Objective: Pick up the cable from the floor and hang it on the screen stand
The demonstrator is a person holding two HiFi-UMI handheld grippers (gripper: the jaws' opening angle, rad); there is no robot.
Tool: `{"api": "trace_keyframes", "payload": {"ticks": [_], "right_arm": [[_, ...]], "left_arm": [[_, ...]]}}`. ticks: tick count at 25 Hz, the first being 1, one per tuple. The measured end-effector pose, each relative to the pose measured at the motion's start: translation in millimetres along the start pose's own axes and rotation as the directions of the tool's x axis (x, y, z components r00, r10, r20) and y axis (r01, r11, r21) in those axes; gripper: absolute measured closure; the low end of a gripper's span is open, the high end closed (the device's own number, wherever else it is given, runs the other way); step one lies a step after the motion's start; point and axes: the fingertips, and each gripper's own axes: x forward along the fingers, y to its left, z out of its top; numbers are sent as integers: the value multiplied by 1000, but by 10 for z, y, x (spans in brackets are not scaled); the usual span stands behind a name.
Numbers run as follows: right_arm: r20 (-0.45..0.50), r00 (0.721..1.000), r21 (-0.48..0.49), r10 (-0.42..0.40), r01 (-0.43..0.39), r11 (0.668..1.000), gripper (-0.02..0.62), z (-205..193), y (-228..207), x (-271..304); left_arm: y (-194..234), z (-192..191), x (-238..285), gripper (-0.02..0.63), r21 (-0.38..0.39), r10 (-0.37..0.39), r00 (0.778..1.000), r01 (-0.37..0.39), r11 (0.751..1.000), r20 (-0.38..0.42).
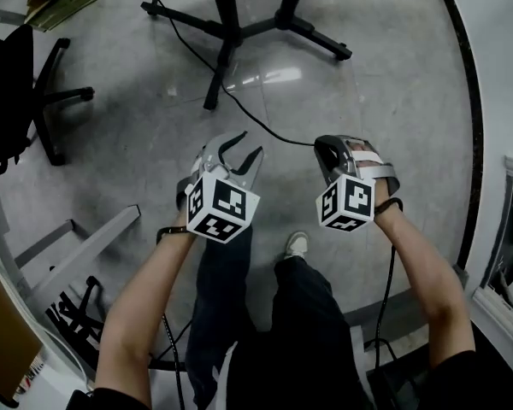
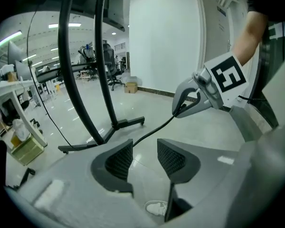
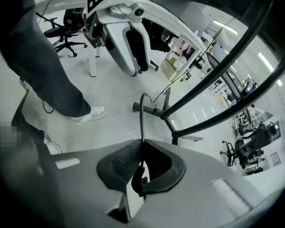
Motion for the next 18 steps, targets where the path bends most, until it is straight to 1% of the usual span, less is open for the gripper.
{"api": "trace_keyframes", "payload": {"ticks": [1,3,6,7,11,13,15,18], "right_arm": [[5,1000,-15,-12,12,1000,578,30,-109,-151],[15,999,-41,-35,35,999,578,91,-321,-446],[37,997,-73,-62,65,995,578,215,-615,-886],[47,996,-84,-71,75,994,578,264,-722,-1040],[92,989,-122,-113,124,985,578,480,-1268,-1736],[103,986,-123,-129,142,982,578,615,-1556,-2092],[101,986,-107,-134,145,984,578,746,-1804,-2416],[110,981,-94,-159,170,981,578,974,-2168,-2845]], "left_arm": [[-6,104,-64,431,14,2,1000,-2,1000,11],[3,303,-185,422,45,18,999,-20,999,34],[85,576,-357,416,88,61,996,-67,994,64],[122,666,-406,396,101,74,995,-81,992,72],[253,1056,-610,394,157,95,990,-111,981,104],[327,1219,-754,394,182,108,988,-127,975,114],[380,1360,-899,394,191,113,986,-134,972,120],[483,1626,-1121,394,166,127,979,-153,974,157]]}}
